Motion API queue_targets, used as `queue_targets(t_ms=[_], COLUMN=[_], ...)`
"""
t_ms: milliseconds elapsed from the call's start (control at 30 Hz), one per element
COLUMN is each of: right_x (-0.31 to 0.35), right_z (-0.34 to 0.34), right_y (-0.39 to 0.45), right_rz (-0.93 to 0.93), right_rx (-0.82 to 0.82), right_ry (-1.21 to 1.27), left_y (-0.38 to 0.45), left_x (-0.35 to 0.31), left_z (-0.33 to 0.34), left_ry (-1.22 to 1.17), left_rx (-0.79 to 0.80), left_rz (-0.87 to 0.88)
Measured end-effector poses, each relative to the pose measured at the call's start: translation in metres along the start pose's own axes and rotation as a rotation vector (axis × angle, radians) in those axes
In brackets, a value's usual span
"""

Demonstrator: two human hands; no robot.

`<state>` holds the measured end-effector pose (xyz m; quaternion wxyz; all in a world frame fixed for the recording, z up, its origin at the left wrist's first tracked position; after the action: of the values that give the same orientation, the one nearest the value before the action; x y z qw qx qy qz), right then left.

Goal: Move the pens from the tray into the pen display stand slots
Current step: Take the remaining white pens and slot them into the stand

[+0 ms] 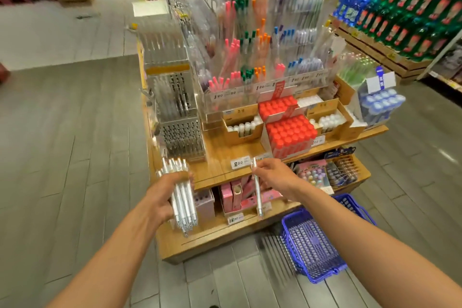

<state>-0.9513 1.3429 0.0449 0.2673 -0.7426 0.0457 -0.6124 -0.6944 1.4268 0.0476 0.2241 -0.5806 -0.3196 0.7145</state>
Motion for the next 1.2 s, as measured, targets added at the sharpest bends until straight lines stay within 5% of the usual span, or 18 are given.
queue_targets(t_ms=[367,800,1200], right_x=[0.109,0.233,0.33], right_z=[0.083,0.096,0.105], right_y=[0.071,0.193,0.245], right_rz=[-0.103,-0.222,-0.412], right_rx=[0.09,0.235,0.146], right_ry=[0.039,0.0,0.15], left_y=[0.003,0.076,0.116], left_x=[-0.095,-0.216,-0.277], left_z=[-0.061,-0.074,-0.078], left_ry=[-0.059,-0.146,-0.11], left_rx=[-0.054,-0.153,-0.124], left_rz=[0.151,0.227,0.216])
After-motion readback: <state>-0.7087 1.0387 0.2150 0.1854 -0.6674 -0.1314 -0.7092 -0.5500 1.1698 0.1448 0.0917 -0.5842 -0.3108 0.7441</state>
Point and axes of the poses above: each hand's wrist, its own y-axis towards the middle knuckle, its own z-axis out of the palm, x = y × z, the point moved 8 cm from there along y, towards the middle knuckle, and after that the axes turned 13 degrees about y, right-handed, at the moved point
